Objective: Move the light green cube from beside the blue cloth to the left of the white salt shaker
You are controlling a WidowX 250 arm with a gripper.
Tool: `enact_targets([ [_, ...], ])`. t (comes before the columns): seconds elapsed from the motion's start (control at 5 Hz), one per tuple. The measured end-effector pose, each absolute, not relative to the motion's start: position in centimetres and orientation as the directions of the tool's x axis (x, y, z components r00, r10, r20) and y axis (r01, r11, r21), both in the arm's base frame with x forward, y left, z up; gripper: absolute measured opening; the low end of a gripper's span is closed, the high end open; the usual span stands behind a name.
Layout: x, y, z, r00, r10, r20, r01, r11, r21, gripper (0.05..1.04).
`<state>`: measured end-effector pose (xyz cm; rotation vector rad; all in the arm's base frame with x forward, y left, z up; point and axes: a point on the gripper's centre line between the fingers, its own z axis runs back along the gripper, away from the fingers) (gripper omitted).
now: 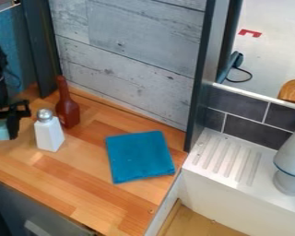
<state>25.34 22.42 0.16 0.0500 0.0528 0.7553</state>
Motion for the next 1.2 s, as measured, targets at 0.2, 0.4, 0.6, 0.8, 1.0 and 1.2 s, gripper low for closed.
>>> enact_targets([
  [0.2,25.1,22.9,-0.6,0.732,0.680,-0.024,-0.677,0.732,0.081,0.549],
  [0.4,24.7,23.1,-1.3,0.738,0.675,-0.023,-0.669,0.735,0.111,0.549],
  [0.6,24.4,22.9,-1.7,0.753,0.658,-0.020,-0.652,0.750,0.110,0.549],
  [0.8,23.8,22.8,-2.1,0.765,0.643,-0.030,-0.635,0.761,0.132,0.636],
  [1.0,23.4,22.6,-2.4,0.776,0.629,-0.043,-0.619,0.773,0.141,0.923],
  [1.2,23.0,22.3,-2.7,0.780,0.623,-0.053,-0.611,0.778,0.147,1.008],
])
